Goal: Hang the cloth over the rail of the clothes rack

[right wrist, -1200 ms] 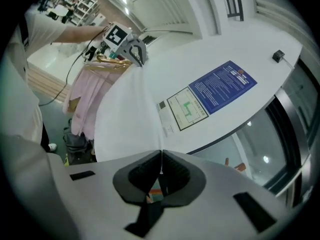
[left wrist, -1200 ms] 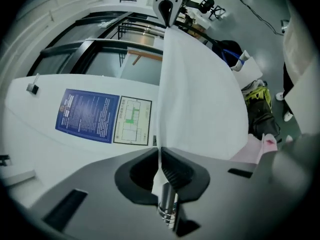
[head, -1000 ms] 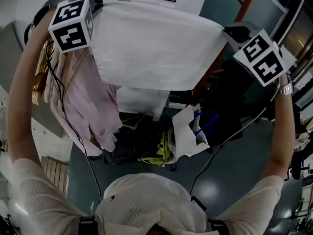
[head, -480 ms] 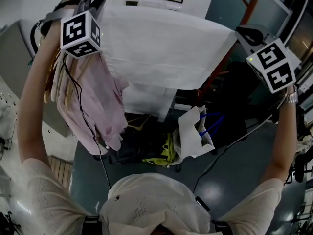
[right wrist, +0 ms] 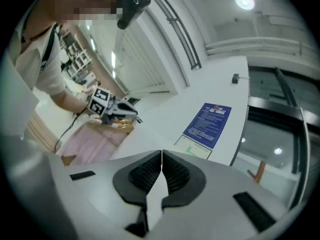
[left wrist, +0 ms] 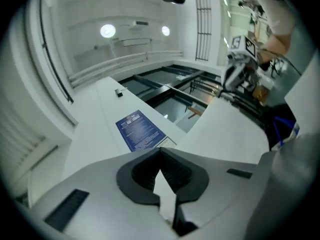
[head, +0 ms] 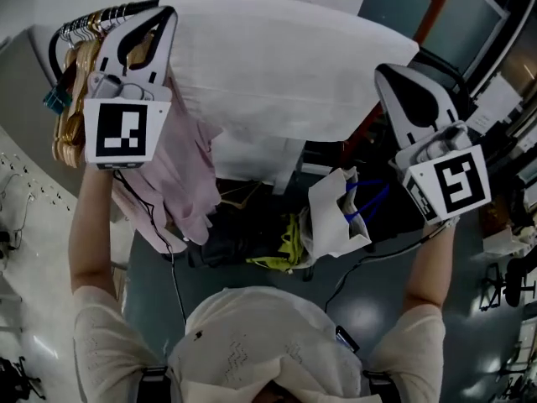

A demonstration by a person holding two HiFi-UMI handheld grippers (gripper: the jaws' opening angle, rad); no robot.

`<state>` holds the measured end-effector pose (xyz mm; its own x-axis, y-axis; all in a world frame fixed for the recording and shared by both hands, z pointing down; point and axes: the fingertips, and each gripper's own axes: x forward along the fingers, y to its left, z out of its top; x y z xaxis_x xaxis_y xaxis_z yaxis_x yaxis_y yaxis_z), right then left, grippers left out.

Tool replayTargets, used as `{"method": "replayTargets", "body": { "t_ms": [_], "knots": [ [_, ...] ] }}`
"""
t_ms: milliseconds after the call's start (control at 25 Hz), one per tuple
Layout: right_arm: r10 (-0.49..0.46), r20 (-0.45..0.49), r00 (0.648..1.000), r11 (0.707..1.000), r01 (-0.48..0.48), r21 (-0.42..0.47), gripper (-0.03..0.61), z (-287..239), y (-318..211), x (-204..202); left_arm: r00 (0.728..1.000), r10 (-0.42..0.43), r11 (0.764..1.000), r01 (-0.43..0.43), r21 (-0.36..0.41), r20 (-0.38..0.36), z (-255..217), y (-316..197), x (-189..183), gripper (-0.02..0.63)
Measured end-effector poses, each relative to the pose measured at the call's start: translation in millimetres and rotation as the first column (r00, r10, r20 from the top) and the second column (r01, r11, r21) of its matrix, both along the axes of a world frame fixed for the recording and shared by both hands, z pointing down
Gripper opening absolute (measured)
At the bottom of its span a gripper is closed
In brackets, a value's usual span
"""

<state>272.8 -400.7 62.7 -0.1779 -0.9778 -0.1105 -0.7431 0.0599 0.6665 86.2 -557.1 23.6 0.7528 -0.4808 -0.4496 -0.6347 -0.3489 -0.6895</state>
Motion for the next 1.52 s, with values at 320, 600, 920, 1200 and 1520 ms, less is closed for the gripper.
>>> {"method": "replayTargets", "body": {
  "t_ms": [320,600,920,1200,1520],
  "knots": [
    [-0.01,0.475,0.88,1.0,0.005,0.012,0.02,149,-31,-47,0.931,0.202,0.824,-0.329,-0.461,-0.305,171,61,39,0.012],
    [0.143,0.627,0.766,0.99,-0.106,-0.096,0.02,272,-27,-51,0.941,0.19,0.705,-0.328,-0.629,-0.279,300,100,60,0.012],
    [0.249,0.71,0.659,0.96,-0.069,-0.273,0.02,365,8,-63,0.96,0.128,0.521,-0.278,-0.807,-0.248,410,140,68,0.012],
    [0.268,0.707,0.655,0.95,-0.06,-0.305,0.02,381,23,-72,0.968,0.121,0.494,-0.25,-0.833,-0.219,426,154,70,0.012],
    [0.283,0.711,0.644,0.949,-0.084,-0.302,0.02,380,24,-68,0.968,0.118,0.503,-0.252,-0.826,-0.223,421,152,73,0.012]
  ]
}}
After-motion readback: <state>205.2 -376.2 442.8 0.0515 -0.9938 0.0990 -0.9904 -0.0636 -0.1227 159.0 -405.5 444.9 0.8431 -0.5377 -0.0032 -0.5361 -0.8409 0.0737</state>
